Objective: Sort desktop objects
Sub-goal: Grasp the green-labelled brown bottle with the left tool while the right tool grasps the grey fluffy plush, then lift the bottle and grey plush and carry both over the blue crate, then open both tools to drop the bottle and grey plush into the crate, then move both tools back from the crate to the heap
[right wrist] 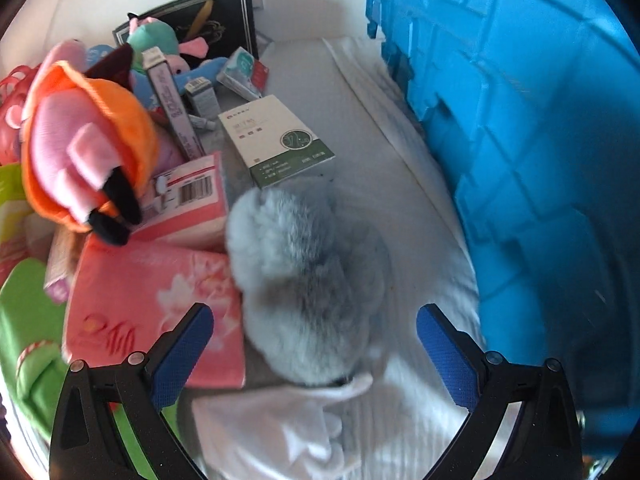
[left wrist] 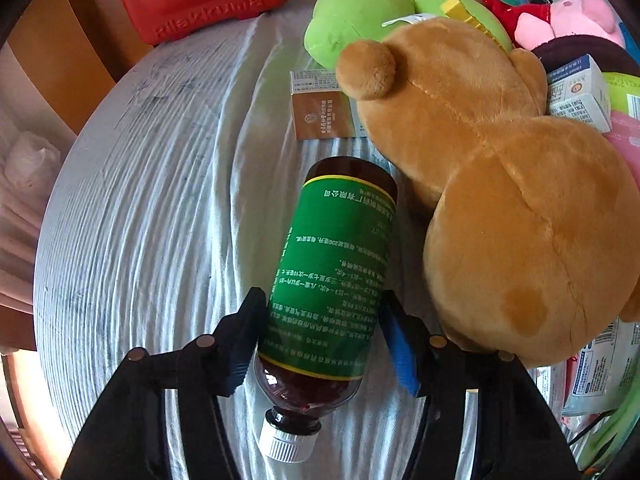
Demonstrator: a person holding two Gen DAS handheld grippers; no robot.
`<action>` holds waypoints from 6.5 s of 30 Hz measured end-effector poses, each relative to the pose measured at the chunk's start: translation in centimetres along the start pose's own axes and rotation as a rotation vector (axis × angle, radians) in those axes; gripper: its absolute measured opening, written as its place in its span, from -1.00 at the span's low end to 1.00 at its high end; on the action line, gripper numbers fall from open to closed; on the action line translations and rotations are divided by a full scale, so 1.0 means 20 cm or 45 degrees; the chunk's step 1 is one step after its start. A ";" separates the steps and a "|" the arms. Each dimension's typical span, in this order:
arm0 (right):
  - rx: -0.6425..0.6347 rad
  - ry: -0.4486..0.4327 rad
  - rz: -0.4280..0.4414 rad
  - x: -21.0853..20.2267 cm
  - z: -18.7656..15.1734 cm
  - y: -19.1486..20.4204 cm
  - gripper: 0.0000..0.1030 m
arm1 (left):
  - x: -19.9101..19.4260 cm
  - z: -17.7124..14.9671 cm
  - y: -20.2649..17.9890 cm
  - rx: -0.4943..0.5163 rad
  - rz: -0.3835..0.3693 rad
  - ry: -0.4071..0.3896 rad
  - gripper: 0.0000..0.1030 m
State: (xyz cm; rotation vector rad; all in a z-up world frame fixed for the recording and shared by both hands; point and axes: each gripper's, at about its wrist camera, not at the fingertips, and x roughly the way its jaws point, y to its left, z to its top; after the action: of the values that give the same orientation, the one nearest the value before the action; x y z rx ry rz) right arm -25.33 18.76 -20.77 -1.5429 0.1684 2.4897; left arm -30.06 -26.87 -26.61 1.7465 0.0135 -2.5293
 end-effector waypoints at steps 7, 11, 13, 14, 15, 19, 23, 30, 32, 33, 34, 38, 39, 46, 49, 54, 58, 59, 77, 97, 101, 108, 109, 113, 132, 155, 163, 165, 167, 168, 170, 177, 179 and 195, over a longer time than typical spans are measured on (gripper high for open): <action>0.003 0.075 0.027 0.18 0.05 0.00 0.82 | 0.01 0.00 -0.01 -0.005 0.014 0.007 0.08; 0.002 0.118 0.019 0.24 0.07 -0.01 0.25 | 0.01 -0.01 0.00 -0.031 0.024 -0.005 0.07; -0.019 0.156 0.012 0.30 0.05 0.00 0.02 | 0.01 -0.02 0.01 -0.048 0.036 -0.012 0.07; -0.028 0.149 0.005 0.30 0.04 0.01 0.00 | 0.00 -0.03 0.00 -0.053 0.043 -0.013 0.06; -0.028 0.138 0.004 0.29 0.04 0.02 -0.05 | 0.00 -0.03 0.01 -0.061 0.051 -0.013 0.06; -0.024 0.100 -0.013 0.23 0.02 0.02 -0.16 | -0.02 -0.06 0.05 -0.125 0.066 -0.009 0.05; -0.015 0.043 -0.017 0.11 0.00 0.02 -0.19 | -0.09 -0.10 0.08 -0.137 0.095 -0.046 0.05; -0.047 -0.121 0.052 -0.21 0.00 0.05 -0.20 | -0.43 -0.15 0.09 -0.147 0.119 -0.256 0.05; -0.057 -0.170 0.075 -0.31 -0.01 0.08 -0.20 | -0.53 -0.17 0.06 -0.143 0.122 -0.310 0.05; -0.059 -0.186 0.083 -0.34 -0.02 0.09 -0.20 | -0.57 -0.18 0.06 -0.146 0.119 -0.333 0.05; -0.064 -0.212 0.094 -0.40 -0.03 0.10 -0.20 | -0.60 -0.17 0.06 -0.151 0.117 -0.347 0.05; -0.088 -0.301 0.120 -0.58 -0.08 0.12 -0.20 | -0.76 -0.22 0.00 -0.168 0.101 -0.406 0.05; -0.092 -0.316 0.125 -0.61 -0.08 0.12 -0.20 | -0.81 -0.22 -0.02 -0.164 0.097 -0.427 0.05; -0.129 -0.466 0.180 -0.86 -0.08 0.11 -0.20 | -1.01 -0.25 -0.20 -0.112 0.041 -0.534 0.05; -0.131 -0.528 0.200 -0.97 -0.09 0.08 -0.20 | -1.09 -0.27 -0.34 -0.063 0.012 -0.570 0.05; -0.124 -0.634 0.222 -1.13 -0.10 0.00 -0.20 | -1.21 -0.26 -0.59 0.000 -0.056 -0.651 0.05; -0.120 -0.716 0.225 -1.28 -0.15 -0.10 -0.20 | -1.33 -0.26 -0.82 0.048 -0.099 -0.724 0.05; -0.119 -0.728 0.223 -1.30 -0.16 -0.12 -0.20 | -1.36 -0.26 -0.87 0.058 -0.114 -0.741 0.05; 0.036 -1.042 0.023 -1.67 -0.09 -0.94 -0.20 | -1.84 -0.15 -2.18 0.364 -0.397 -0.980 0.05; 0.203 -0.701 -0.105 -1.22 0.52 -1.68 -0.19 | -1.67 0.48 -3.37 0.521 -0.391 -0.580 0.05; 0.240 -0.630 -0.058 -1.17 0.64 -1.75 -0.19 | -1.57 0.59 -3.44 0.507 -0.362 -0.482 0.05; 0.259 -0.579 -0.147 -1.04 0.83 -1.81 -0.19 | -1.41 0.63 -3.53 0.558 -0.247 -0.402 0.06; 0.261 -0.559 -0.148 -0.98 0.86 -1.81 -0.19 | -1.40 0.63 -3.53 0.564 -0.234 -0.397 0.06; 0.247 -0.478 -0.153 -0.80 0.90 -1.80 -0.19 | -1.41 0.63 -3.51 0.545 -0.225 -0.459 0.07; 0.218 -0.529 -0.185 -0.82 0.91 -1.81 0.46 | -1.36 0.66 -3.51 0.568 -0.251 -0.394 0.28; 0.155 -0.570 -0.296 -1.23 0.70 -1.69 0.99 | -1.62 0.56 -3.18 0.452 -0.458 -0.465 0.28; 0.154 -0.698 -0.223 -1.40 0.50 -1.47 0.99 | -1.81 0.39 -2.83 0.396 -0.494 -0.636 0.28; 0.149 -0.725 -0.174 -1.44 0.45 -1.41 0.99 | -1.85 0.34 -2.72 0.384 -0.484 -0.678 0.28; 0.140 -0.748 -0.122 -1.47 0.40 -1.35 1.00 | -1.87 0.30 -2.63 0.383 -0.445 -0.718 0.28; 0.133 -0.763 -0.078 -1.49 0.37 -1.31 1.00 | -1.88 0.27 -2.57 0.375 -0.414 -0.748 0.28; 0.118 -0.787 -0.019 -1.51 0.31 -1.24 1.00 | -1.88 0.21 -2.46 0.360 -0.369 -0.784 0.28; -0.024 -0.879 0.052 -1.56 0.12 -0.89 1.00 | -1.82 0.08 -2.06 0.253 -0.299 -0.802 0.28; -0.055 -0.891 0.085 -1.57 0.09 -0.80 1.00 | -1.80 0.03 -1.95 0.232 -0.269 -0.803 0.28; -0.324 -0.879 0.285 -1.44 -0.16 -0.15 1.00 | -1.38 -0.22 -1.15 0.127 -0.090 -0.636 0.28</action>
State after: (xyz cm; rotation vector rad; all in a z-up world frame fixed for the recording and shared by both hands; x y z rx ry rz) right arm -9.36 17.75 3.63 -0.6691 -0.0956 3.1533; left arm -17.63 -2.22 -3.05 1.1078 -0.0791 -2.9873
